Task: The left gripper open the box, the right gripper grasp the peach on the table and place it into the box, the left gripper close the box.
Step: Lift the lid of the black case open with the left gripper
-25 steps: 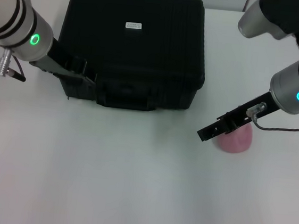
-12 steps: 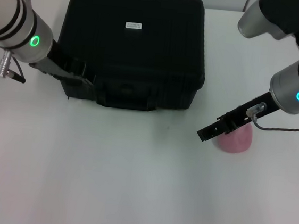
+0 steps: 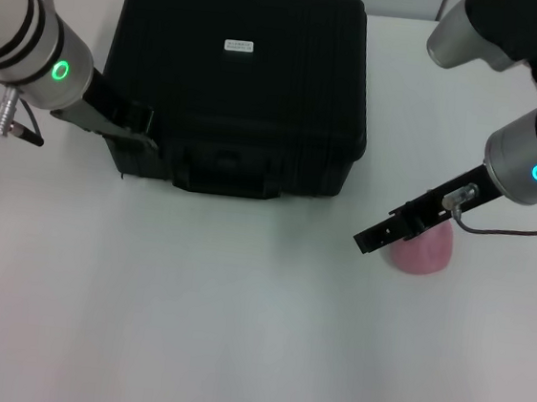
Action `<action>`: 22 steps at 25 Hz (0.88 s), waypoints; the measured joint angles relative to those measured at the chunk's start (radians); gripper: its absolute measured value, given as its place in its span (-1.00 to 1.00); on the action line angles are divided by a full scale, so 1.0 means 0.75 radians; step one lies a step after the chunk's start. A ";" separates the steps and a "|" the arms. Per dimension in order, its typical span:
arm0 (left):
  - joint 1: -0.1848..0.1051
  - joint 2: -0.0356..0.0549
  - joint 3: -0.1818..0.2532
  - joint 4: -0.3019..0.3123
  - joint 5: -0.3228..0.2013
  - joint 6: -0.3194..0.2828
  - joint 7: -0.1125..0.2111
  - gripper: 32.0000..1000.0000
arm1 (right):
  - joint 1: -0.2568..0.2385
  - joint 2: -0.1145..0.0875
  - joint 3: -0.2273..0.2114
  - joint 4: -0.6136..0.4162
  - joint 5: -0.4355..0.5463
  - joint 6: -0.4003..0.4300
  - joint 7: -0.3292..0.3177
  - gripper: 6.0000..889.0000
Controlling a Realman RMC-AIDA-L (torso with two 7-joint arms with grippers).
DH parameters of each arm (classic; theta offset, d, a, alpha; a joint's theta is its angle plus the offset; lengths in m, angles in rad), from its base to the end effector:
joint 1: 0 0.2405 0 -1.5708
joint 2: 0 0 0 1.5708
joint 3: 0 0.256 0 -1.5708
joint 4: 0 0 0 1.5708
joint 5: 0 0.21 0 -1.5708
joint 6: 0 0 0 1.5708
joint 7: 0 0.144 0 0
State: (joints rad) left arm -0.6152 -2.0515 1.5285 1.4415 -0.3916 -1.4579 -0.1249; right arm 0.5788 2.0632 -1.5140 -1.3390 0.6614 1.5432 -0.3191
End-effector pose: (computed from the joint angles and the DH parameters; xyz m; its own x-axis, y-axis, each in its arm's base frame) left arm -0.1633 0.3718 0.0074 0.4368 0.8881 0.1435 0.7331 -0.2589 -0.6290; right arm 0.1736 0.3367 -0.0247 0.6004 -0.7836 0.1599 -0.6980 -0.6111 -0.3733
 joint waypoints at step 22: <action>0.004 0.000 -0.003 0.080 0.003 -0.060 0.011 -0.21 | 0.001 0.000 0.012 0.000 0.003 0.000 -0.003 0.91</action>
State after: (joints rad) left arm -0.6118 -2.0517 1.5259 1.5015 -0.3893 -1.5033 -0.1166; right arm 0.5799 2.0631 -1.5049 -1.3391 0.6633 1.5432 -0.3218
